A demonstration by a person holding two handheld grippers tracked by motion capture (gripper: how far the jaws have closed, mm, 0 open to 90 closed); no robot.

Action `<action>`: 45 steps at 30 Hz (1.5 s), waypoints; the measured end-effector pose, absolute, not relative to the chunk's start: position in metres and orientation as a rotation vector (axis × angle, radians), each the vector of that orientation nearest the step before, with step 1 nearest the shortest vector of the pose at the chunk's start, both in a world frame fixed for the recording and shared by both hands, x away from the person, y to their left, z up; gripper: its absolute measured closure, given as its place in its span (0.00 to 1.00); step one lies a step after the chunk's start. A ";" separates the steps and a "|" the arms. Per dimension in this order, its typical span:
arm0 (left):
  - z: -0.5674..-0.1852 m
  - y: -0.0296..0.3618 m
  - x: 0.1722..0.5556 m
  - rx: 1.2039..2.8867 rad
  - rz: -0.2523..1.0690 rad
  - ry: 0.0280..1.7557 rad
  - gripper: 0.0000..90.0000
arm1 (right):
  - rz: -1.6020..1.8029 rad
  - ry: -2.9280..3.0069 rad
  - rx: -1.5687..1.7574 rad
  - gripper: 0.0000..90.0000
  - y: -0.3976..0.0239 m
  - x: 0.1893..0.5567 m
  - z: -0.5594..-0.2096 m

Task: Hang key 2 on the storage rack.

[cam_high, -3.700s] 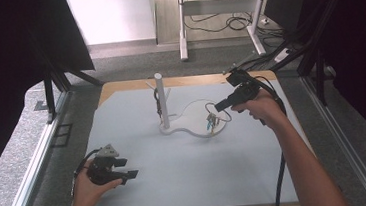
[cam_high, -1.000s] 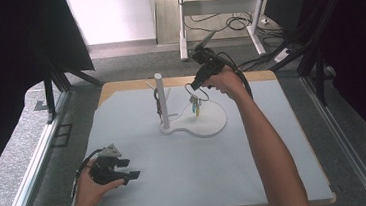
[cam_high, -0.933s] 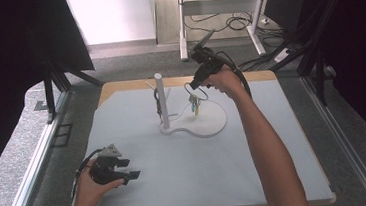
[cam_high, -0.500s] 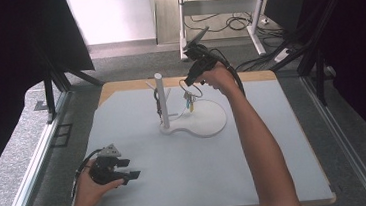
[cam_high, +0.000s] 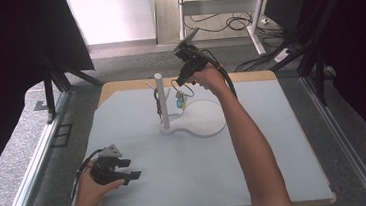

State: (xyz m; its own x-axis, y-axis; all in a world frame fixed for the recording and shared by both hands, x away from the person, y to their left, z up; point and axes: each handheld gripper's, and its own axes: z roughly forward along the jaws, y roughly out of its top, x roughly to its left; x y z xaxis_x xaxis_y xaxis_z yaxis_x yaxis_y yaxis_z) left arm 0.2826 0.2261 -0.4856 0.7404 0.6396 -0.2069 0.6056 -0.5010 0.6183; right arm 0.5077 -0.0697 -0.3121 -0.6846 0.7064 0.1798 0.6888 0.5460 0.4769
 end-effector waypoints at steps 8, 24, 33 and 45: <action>-0.484 0.228 0.282 2.238 0.069 0.938 0.38 | 0.834 2.754 1.227 0.97 -0.060 0.507 -0.321; -0.484 0.227 0.283 2.234 0.073 0.939 0.39 | 0.848 2.782 1.201 0.97 -0.058 0.497 -0.334; -0.486 0.225 0.283 2.244 0.068 0.942 0.39 | 0.889 2.802 1.191 0.96 -0.060 0.494 -0.343; -0.486 0.225 0.284 2.249 0.071 0.938 0.39 | 0.923 2.840 1.167 0.95 -0.055 0.490 -0.357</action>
